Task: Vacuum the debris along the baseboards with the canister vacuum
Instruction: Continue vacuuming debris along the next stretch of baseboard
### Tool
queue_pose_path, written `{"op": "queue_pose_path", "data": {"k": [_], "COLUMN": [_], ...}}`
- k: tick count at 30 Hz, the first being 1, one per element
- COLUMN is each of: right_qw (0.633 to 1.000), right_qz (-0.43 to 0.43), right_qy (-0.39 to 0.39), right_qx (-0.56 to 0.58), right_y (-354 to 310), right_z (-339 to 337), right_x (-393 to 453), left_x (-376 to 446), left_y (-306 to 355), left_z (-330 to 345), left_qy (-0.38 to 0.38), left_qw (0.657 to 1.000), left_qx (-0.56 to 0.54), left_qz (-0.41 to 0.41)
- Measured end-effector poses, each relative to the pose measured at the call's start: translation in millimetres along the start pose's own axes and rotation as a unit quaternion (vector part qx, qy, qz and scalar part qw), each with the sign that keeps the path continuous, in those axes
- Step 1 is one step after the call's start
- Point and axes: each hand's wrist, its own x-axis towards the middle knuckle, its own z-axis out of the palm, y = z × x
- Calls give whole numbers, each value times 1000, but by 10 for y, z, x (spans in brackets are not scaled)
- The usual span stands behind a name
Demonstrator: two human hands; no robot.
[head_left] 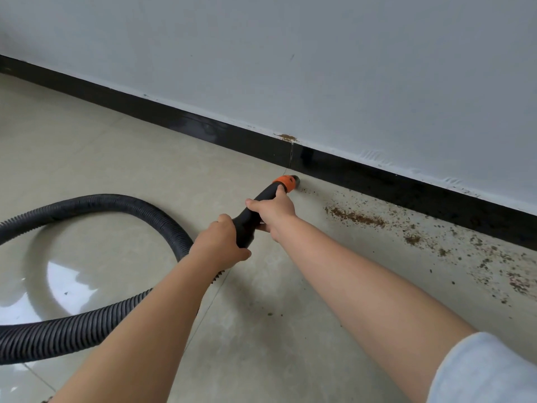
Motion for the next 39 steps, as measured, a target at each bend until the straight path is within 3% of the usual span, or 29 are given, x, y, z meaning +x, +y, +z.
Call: {"op": "queue_pose_path", "data": {"k": [12,26,39], "right_qw": [1000,999,998], "right_qz": [2,12,18], "right_qy": [14,17,40], "right_qx": [-2,50,41], "right_y": [217,37,175], "right_z": [-77,-403,-434], "right_x": [-240,-127,-228], "left_x": [-173,-108,-164], "left_y": [-67,289,211], "left_z": [-4,147,114], "left_qy": [-59,42,5], "left_qw": [998,999,997], "left_qx": [-1,-12,5], "left_qz": [32,24,79]}}
